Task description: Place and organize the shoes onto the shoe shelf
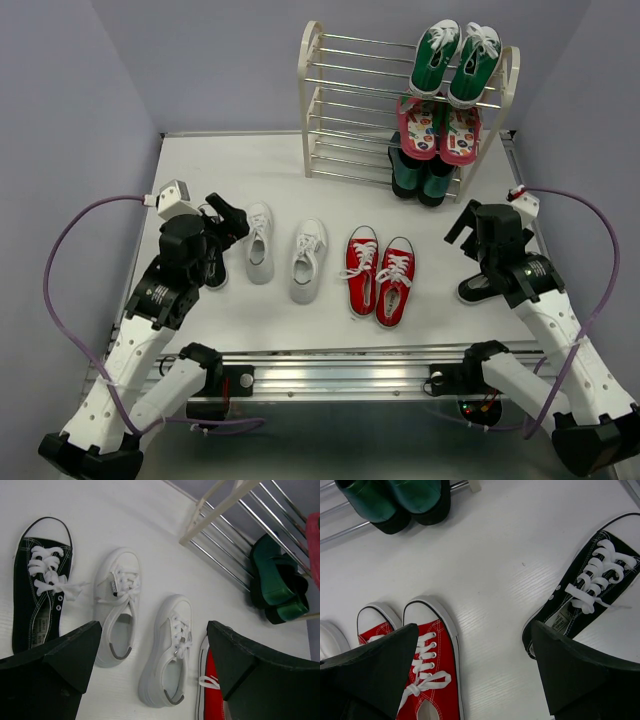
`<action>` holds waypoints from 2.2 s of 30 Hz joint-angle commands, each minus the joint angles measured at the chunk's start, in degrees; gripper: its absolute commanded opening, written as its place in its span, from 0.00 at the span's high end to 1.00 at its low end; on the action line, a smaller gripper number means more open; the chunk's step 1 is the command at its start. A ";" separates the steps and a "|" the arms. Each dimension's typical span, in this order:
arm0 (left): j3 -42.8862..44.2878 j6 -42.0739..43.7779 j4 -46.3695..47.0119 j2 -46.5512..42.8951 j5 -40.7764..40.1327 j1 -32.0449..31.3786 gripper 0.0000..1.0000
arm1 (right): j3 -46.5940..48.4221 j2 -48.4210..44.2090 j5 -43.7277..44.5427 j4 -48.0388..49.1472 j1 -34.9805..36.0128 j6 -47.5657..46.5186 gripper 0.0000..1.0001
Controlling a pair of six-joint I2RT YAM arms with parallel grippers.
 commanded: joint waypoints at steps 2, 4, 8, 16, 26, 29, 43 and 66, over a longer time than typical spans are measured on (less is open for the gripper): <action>0.19 -1.25 -4.23 -1.15 -3.77 0.27 0.01 | 2.55 -1.55 1.69 -1.68 -0.12 0.44 0.00; -0.16 -2.04 -4.23 -1.24 -3.86 0.36 0.01 | 2.81 -1.82 -0.42 -1.68 -0.12 0.00 0.00; -1.30 -2.66 -4.05 -0.63 -3.86 0.36 0.01 | 1.77 -2.43 -8.82 0.51 -0.12 -3.68 0.00; -3.32 -4.32 -4.41 1.30 -3.50 0.27 0.01 | 3.25 5.35 -28.42 1.66 0.92 -10.64 0.00; -5.87 -6.53 -3.44 1.57 -1.31 0.45 0.01 | 17.30 29.54 0.44 -2.03 41.34 1.83 0.00; -6.84 -7.05 -3.70 0.87 -0.52 0.44 0.01 | 21.62 36.84 4.74 -0.46 46.71 8.25 0.00; -8.86 -6.00 -5.11 -3.08 0.54 0.45 0.01 | 33.84 59.96 13.80 4.38 53.85 25.57 0.00; -8.87 -6.26 -5.46 -5.11 -1.22 0.53 0.01 | 34.28 63.67 21.79 4.03 53.85 27.43 0.99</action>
